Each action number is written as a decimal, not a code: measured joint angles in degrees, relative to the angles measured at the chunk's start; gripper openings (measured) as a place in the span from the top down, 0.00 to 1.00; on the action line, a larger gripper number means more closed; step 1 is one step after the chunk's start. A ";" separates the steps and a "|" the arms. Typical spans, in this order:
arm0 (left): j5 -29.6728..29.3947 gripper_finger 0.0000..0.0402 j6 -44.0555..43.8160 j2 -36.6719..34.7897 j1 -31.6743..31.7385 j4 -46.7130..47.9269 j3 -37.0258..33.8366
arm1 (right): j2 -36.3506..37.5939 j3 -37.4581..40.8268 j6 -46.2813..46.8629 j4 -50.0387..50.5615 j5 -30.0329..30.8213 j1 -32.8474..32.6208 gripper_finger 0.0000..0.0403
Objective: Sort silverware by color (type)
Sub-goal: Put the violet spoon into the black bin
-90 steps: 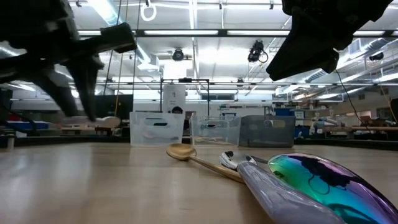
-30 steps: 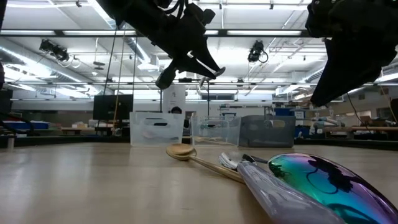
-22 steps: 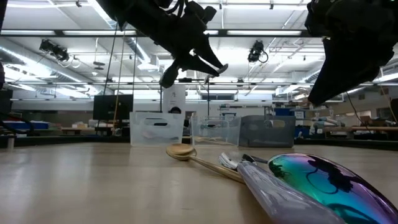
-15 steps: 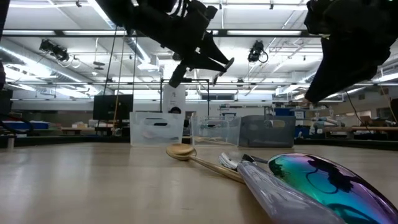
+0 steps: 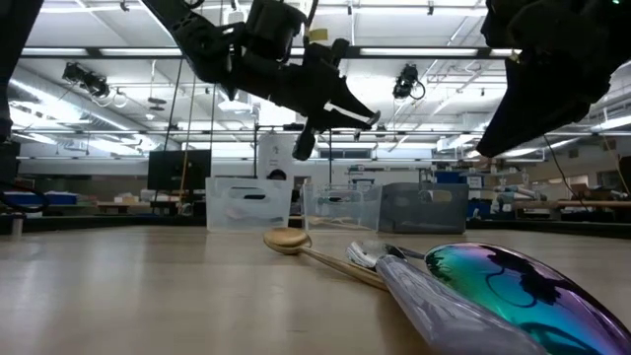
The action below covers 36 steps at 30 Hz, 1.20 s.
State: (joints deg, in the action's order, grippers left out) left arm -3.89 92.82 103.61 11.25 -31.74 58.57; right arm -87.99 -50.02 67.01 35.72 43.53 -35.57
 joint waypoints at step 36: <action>17.42 0.85 2.02 15.22 10.97 16.13 27.18 | 17.33 -0.02 -3.35 11.47 -6.10 1.20 0.71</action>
State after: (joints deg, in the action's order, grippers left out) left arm 13.53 94.84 118.83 22.22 -15.61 85.74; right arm -70.65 -50.04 63.66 47.19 37.42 -34.37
